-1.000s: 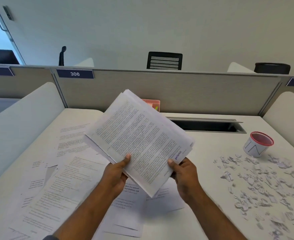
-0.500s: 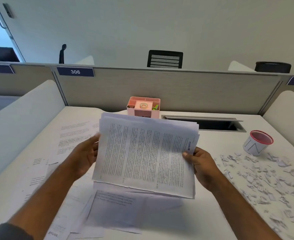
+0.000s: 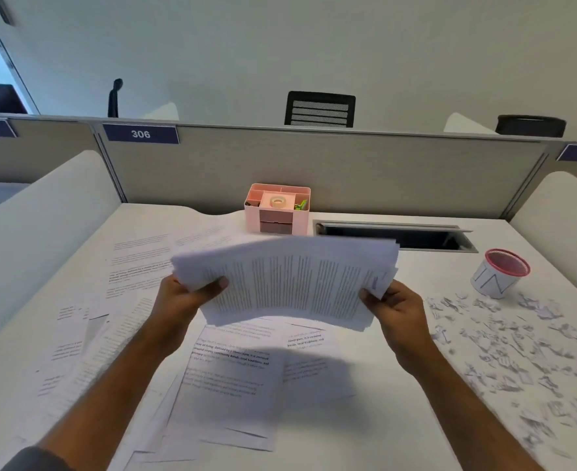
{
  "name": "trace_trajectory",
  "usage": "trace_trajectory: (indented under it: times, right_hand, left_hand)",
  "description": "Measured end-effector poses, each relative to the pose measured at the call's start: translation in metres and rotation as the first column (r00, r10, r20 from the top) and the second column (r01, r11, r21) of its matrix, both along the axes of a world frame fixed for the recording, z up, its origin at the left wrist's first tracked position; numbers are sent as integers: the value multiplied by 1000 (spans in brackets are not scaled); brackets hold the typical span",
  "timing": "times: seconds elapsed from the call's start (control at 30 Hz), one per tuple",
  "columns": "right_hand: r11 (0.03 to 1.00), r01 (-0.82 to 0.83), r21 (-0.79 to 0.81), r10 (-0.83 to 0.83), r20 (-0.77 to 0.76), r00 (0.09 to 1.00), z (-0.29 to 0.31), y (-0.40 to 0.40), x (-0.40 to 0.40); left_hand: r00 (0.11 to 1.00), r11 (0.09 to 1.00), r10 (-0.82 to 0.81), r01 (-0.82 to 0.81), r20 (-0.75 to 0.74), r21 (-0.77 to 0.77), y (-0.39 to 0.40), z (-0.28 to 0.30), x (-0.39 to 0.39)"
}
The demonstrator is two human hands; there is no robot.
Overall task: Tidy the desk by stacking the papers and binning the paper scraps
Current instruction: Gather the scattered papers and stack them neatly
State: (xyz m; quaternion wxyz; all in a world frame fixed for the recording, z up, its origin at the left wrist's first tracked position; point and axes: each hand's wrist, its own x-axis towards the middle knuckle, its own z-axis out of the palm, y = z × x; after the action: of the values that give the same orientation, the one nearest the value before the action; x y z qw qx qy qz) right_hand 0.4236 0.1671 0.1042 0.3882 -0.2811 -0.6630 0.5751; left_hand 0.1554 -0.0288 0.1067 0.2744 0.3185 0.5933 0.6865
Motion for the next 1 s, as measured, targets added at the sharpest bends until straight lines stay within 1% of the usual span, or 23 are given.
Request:
trace_trajectory:
  times: [0.1,0.2,0.27,0.33,0.43,0.57,0.63,0.73,0.8,0.87,0.9,0.93,1.0]
  right_hand:
    - [998,-16,-53,19,53,998,-14,5,8]
    - [999,-29,-31,31,72,997,-20,5,10]
    - [1000,-7,-13,8,66,998,-18,1,7]
    - [1000,30,3,-30,54,998,-15,-2,4]
    - [999,42,24,-44,54,998,-16,-2,5]
    - [999,7,-51,3,177,984,-34,-6,10]
    - [996,6,-85,11,201,980,-38,-8,10]
    - [991,-1,-136,29,209,977,-35,-9,7]
    - [977,17,-211,26,202,979,-36,-10,4]
    - [948,58,-314,0,183,983,-40,-12,2]
    - [923,81,-376,-21,161,987,-42,-14,1]
    - [892,99,-442,-47,128,991,-45,-16,0]
    - [818,110,-565,-101,48,994,-50,-23,-3]
  left_hand:
    - [1000,994,-3,2,-9,-108,-5,-13,2]
    - [1000,977,10,-15,-25,-214,-1,-27,8]
    - [997,970,52,-64,-56,-234,3,-29,15]
    - [993,971,91,-106,-76,-214,7,-27,19]
    - [992,969,79,-99,-95,-228,9,-27,17]
    - [997,931,18,-42,-69,-363,5,-49,14]
    - [996,928,41,-66,-78,-366,2,-56,12]
    - [989,927,115,-139,-90,-347,3,-53,4]
    - [978,922,167,-199,-123,-332,6,-49,2]
    - [940,872,294,-339,-175,-354,9,-46,2]
    - [906,831,393,-422,-154,-363,9,-44,1]
    - [867,791,489,-486,-93,-371,8,-44,-1]
    - [796,742,601,-520,74,-424,1,-44,-3]
